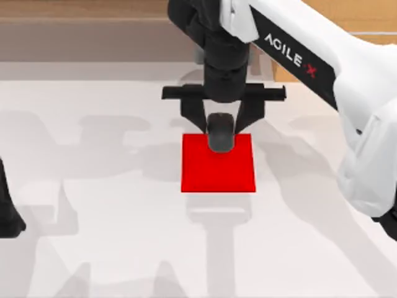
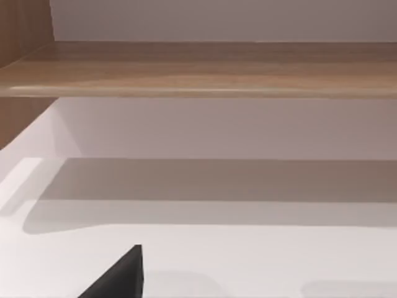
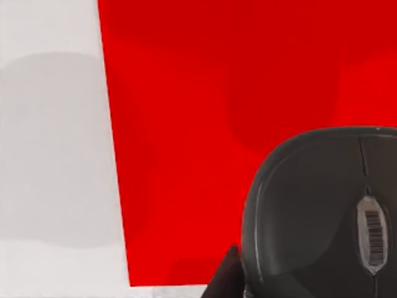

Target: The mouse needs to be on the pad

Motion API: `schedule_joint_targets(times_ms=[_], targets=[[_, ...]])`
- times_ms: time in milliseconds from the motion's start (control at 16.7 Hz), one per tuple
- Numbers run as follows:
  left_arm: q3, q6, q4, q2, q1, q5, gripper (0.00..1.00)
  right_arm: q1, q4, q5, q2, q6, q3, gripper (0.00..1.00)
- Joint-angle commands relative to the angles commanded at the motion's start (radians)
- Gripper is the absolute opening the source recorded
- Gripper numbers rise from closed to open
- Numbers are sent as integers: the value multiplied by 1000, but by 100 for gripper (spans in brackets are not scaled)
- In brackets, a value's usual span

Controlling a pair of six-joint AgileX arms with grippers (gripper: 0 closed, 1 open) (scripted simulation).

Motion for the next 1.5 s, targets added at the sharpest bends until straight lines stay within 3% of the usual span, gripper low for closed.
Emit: schedule_joint_targets(times_ms=[420, 1500], targets=[[0, 0, 0, 0, 0, 0, 100, -5, 11, -1, -7, 5, -13, 0], [0, 0, 0, 0, 0, 0, 100, 2, 237, -1, -67, 8, -301, 0]])
